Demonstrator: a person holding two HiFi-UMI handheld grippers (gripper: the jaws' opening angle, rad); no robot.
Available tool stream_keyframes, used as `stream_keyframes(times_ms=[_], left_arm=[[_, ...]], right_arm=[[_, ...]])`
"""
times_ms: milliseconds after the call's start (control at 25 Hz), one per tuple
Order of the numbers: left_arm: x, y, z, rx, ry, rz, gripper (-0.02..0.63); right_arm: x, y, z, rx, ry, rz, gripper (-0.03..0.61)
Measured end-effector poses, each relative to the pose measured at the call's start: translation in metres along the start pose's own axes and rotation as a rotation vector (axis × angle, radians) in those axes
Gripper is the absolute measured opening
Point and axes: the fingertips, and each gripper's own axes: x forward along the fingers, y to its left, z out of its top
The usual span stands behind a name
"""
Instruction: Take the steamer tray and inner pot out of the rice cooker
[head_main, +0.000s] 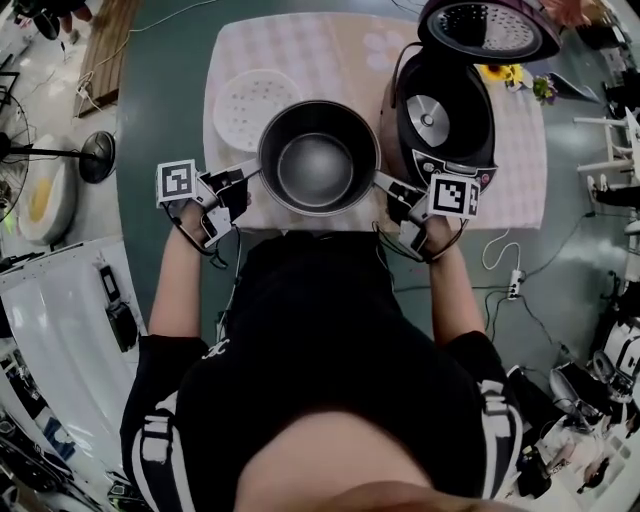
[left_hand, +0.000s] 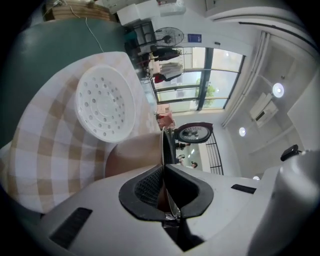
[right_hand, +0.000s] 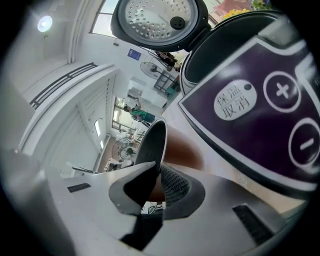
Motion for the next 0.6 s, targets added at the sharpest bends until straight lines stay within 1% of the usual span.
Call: stream_keyframes(times_ms=[80,200,360,440,600], left_arm=[[0.001,0.012,-0.003,0.004,0.021,0.039,0.014],[0.003,0.030,-0.007,-0.002,0.048,0.093,0.014],[0.004,0.047,-0.011,-0.024,0.064,0.145,0.012],[0.008,0.049,-0.009,-0.016,0.062,0.159,0.011],[0.013,0.053,-0.005,0.024,0.064,0.183,0.011]], right_arm=[[0.005,-0.001,-0.002,0.009,-0.008,0.002,0.026],[0.014,0.004,-0.003,0.037,-0.029,0.048,0.026],[0.022,-0.007,-0.006,0.010,-0.031,0.004,0.026],[0.026,-0.013,-0.005,-0.031,-0.037,-0.037,0.028],[0.034,-0.029,-0.008,-0.109,-0.042,-0.188,0.032]])
